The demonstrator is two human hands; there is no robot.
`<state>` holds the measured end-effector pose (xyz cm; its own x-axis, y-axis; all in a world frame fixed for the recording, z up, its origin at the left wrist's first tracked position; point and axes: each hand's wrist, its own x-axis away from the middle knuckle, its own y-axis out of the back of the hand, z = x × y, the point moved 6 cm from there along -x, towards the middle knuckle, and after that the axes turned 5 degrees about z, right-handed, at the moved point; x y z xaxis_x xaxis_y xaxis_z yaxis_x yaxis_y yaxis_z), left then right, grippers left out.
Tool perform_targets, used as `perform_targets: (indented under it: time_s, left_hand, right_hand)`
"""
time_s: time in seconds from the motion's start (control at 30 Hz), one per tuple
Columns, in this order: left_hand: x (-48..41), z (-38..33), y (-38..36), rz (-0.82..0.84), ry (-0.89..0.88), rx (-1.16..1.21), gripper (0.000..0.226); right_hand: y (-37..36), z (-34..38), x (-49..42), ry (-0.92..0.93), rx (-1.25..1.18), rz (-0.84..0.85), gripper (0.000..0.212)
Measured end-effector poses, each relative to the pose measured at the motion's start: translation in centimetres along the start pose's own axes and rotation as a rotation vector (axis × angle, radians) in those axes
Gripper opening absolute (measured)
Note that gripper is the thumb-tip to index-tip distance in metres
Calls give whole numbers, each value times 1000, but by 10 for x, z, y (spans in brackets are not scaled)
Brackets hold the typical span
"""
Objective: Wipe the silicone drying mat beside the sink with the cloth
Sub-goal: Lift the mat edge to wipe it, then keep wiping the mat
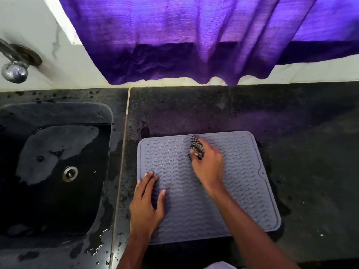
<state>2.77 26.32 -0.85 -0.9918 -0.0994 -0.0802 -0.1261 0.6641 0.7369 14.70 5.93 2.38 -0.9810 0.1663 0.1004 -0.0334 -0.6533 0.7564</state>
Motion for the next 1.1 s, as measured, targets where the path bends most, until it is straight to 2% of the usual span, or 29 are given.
perform_targets:
  time_s: [0.23, 0.47, 0.57, 0.63, 0.73, 0.83, 0.97, 1.1]
  left_hand:
    - [1, 2, 5, -30, 39, 95, 61]
    - [3, 6, -2, -4, 48, 55, 58]
    - [1, 1, -4, 24, -2, -43, 51]
    - [2, -3, -5, 26, -21, -105, 50]
    - [6, 0, -3, 15, 93, -38, 50]
    - [8, 6, -1, -7, 181, 18, 49]
    - [4, 5, 4, -26, 170, 29, 45]
    - [3, 5, 7, -23, 128, 45, 46]
  right_hand:
    - [-54, 55, 29, 72, -60, 138, 55]
    - [-71, 72, 21, 76, -242, 306, 45]
    - [-40, 54, 7, 7, -315, 244, 40]
    - [-14, 35, -8, -11, -267, 166, 37]
    - [8, 12, -24, -18, -108, 57, 41]
    - [-3, 3, -23, -21, -34, 21, 45]
    - [-28, 25, -8, 34, 5, 18, 47]
    - [-63, 66, 14, 72, -70, 141, 53]
